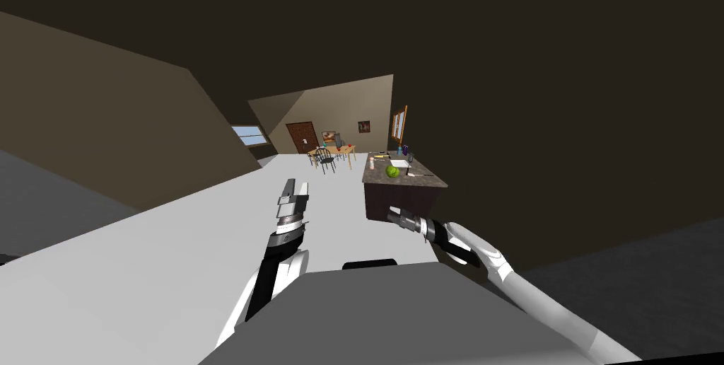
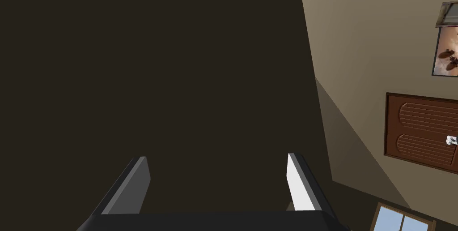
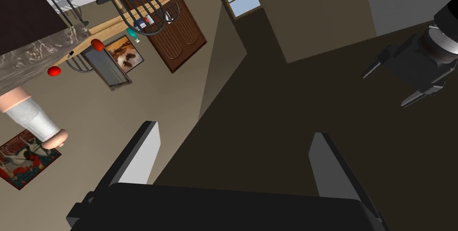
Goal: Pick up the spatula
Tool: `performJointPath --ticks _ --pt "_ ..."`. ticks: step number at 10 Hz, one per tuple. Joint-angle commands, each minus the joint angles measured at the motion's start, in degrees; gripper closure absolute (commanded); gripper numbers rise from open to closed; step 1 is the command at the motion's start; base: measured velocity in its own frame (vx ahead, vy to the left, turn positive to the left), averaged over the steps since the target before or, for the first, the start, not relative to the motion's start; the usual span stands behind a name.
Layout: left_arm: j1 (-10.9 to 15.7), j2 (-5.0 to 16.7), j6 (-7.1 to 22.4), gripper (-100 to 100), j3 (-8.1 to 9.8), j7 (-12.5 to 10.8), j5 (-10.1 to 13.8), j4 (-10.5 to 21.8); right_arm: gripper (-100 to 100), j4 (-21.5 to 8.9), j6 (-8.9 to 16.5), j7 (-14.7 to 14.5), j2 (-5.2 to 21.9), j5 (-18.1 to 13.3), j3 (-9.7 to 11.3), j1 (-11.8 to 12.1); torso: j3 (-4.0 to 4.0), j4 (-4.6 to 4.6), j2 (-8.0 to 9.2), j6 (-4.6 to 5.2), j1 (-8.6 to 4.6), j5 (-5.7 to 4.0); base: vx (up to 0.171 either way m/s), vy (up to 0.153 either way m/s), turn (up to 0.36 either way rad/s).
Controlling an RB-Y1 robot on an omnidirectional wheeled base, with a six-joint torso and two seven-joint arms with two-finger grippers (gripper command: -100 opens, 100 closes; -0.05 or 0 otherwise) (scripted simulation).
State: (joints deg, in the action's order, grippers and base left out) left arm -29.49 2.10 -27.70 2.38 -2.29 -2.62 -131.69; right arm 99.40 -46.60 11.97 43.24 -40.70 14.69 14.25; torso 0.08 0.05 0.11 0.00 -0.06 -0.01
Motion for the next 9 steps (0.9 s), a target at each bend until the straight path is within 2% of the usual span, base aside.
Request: performJointPath --ticks 1,2,3,4,5,6,7,8,9 --pt "0.00 0.00 0.00 0 0.00 0.00 0.00 0.00 -100 -2.41 -0.70 -0.29 1.10 -2.16 0.57 -0.30 0.00 0.00 0.00 0.00 0.00 0.00 -0.021 0.032 0.130" --pt "-0.01 0.00 0.00 0 0.01 0.00 0.00 0.00 -100 -3.84 -1.91 -0.37 3.77 -4.31 1.61 -1.94 0.00 0.00 -0.01 0.06 -0.02 0.00 -0.020 0.038 0.217" --pt "0.00 0.00 0.00 0 0.00 0.00 0.00 0.00 -100 -5.73 -1.91 -0.37 3.92 -5.59 1.61 -1.94 -0.02 -0.01 -0.03 0.01 0.00 0.00 -0.015 0.035 0.111" --pt "-0.01 0.00 0.00 0 0.01 0.00 0.00 0.00 -100 -7.78 -3.08 -0.55 6.04 -7.47 2.61 -3.59 -0.02 -0.01 -0.03 0.06 -0.02 0.00 -0.004 0.044 0.206" --pt "-0.01 0.00 0.00 0 0.00 0.00 0.00 0.00 -100 -9.34 -3.08 -0.55 6.76 -9.04 2.61 -3.59 -0.04 -0.01 -0.09 0.01 0.01 0.01 0.003 0.030 0.105" --pt "-0.01 0.00 0.00 0 0.01 0.00 0.00 0.00 -100 -9.91 -3.08 -0.55 6.76 -9.04 2.61 -3.59 -0.06 -0.02 -0.10 0.07 -0.03 0.00 0.001 0.010 -0.025" --pt "-0.02 0.00 0.00 0 0.01 0.00 0.00 0.00 -100 -11.61 -4.19 -0.83 9.58 -11.65 3.56 -5.22 -0.05 -0.02 -0.09 0.08 -0.10 -0.02 0.001 0.019 0.178" --pt "-0.01 0.00 0.00 0 0.01 0.00 0.00 0.00 -100 -13.55 -4.19 -0.83 9.62 -12.50 3.56 -5.22 -0.06 -0.02 -0.10 0.02 -0.10 -0.01 0.004 0.011 0.135" --pt "-0.01 0.00 0.00 0 0.01 0.00 0.00 0.00 -100 -15.23 -5.27 -1.20 12.15 -14.51 4.48 -6.82 -0.06 -0.02 -0.11 0.06 -0.11 -0.03 0.015 0.014 0.188"
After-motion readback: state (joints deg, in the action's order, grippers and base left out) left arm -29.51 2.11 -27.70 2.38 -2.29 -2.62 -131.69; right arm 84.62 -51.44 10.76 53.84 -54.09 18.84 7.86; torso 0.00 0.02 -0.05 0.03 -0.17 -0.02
